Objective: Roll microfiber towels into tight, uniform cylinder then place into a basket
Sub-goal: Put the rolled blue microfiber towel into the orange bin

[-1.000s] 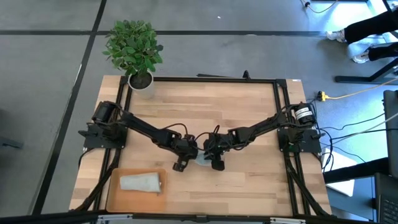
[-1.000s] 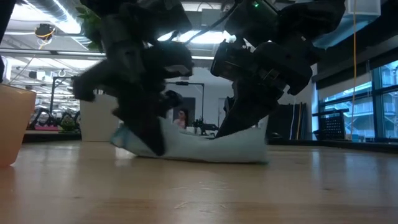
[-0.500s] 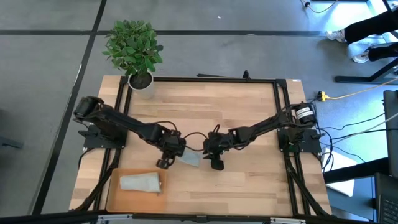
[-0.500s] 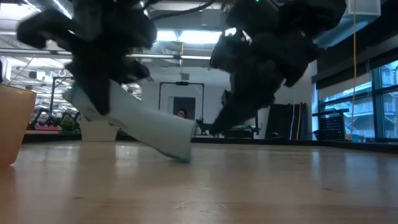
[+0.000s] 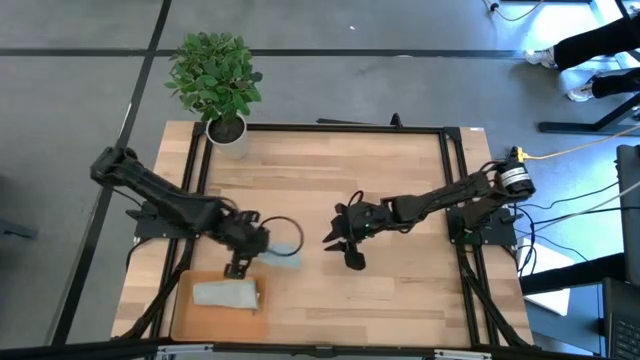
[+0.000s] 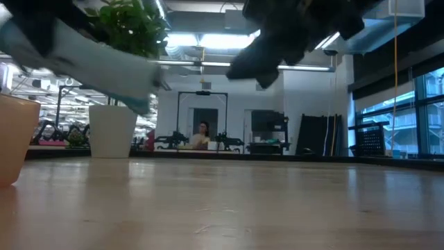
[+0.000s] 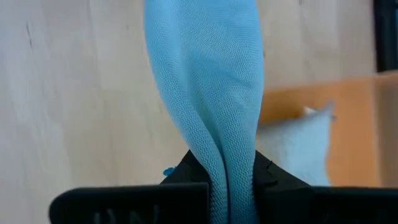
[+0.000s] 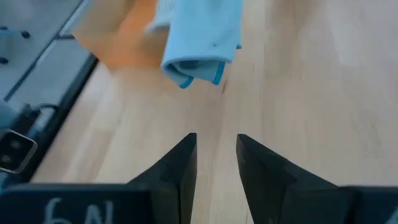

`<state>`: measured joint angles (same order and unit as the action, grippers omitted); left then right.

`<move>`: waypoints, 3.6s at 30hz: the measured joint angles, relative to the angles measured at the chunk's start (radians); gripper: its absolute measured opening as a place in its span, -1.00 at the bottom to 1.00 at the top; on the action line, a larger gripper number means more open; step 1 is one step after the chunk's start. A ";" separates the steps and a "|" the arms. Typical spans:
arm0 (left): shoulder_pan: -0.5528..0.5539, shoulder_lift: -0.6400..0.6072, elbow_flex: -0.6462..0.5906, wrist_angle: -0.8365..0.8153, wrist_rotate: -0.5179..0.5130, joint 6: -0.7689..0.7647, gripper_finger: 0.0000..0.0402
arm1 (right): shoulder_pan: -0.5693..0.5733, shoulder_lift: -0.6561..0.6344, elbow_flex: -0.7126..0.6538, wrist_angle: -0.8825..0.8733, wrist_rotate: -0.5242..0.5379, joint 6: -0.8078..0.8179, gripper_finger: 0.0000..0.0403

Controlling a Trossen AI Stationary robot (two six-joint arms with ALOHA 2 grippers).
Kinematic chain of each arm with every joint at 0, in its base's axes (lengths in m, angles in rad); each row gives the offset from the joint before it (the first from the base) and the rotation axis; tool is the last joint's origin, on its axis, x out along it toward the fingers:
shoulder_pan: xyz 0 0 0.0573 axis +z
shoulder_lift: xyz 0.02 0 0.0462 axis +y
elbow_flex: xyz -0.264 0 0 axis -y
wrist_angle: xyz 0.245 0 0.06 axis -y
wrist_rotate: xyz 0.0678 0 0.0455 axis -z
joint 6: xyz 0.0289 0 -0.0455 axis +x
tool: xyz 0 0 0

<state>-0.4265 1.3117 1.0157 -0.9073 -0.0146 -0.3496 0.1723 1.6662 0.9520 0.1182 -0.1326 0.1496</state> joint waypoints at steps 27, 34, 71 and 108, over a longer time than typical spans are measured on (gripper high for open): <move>-0.738 0.221 0.001 0.097 -0.140 -0.715 -0.87 | 0.091 -0.095 0.000 0.113 -0.002 -0.051 -0.43; -0.737 0.316 0.001 0.184 -0.143 -0.651 -0.88 | 0.091 -0.094 0.000 0.119 -0.002 -0.049 -0.43; -0.723 0.334 0.002 0.260 -0.099 -0.719 -0.40 | 0.091 -0.094 0.000 0.119 -0.002 -0.047 -0.43; -0.691 0.333 0.002 0.238 -0.111 -0.687 -0.36 | 0.091 -0.094 0.000 0.118 -0.001 -0.049 -0.43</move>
<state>-1.1172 1.6451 1.0172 -0.6693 -0.1260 -1.0366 0.2630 1.5726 0.9520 0.2359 -0.1335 0.1005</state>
